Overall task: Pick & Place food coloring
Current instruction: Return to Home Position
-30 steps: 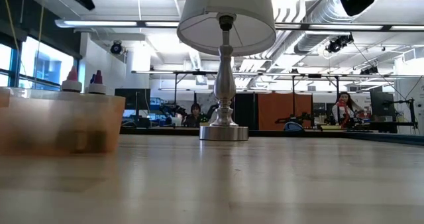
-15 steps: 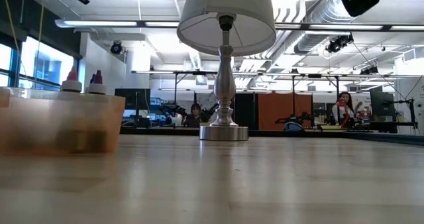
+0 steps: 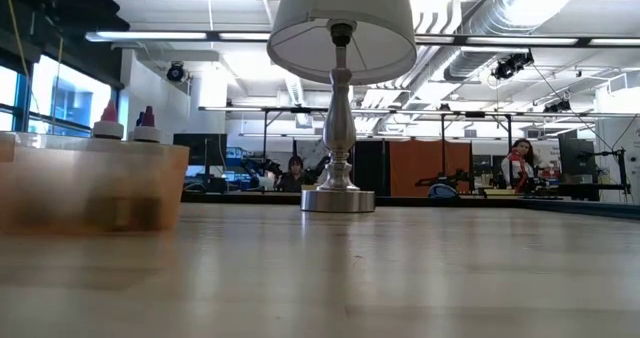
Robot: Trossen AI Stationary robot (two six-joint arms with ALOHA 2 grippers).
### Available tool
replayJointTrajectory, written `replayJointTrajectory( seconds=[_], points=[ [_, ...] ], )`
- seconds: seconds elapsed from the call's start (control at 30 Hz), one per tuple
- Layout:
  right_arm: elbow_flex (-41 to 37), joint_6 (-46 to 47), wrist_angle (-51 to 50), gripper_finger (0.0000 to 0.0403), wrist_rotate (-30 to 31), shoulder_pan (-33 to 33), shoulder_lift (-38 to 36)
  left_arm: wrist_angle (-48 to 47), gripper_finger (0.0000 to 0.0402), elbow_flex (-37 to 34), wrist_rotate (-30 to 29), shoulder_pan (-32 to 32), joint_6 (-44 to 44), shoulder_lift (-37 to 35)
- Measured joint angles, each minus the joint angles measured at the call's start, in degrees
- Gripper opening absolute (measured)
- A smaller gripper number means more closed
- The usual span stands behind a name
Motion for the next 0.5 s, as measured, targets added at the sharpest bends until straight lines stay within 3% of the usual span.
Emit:
replayJointTrajectory(
  seconds=[0.1,0.2,0.37,0.5],
  points=[
    [-2.7,0.5,-2.1,0.0129,5.1,0.0,-6.7,18.1,0.0166,-10.4,0.7,0.7,13.2,-8.1],
    [-5.0,1.8,-5.3,0.0129,8.0,0.0,-13.8,28.8,0.0166,-17.8,6.7,3.3,23.1,-14.5],
    [-7.2,-0.8,-8.3,0.0129,5.8,0.0,-23.7,30.0,0.0166,-23.0,13.6,9.8,28.7,-24.3],
    [-7.6,-2.6,-9.0,0.0129,5.6,0.0,-22.8,29.4,0.0166,-24.1,17.1,15.0,30.9,-23.5]
  ],
)
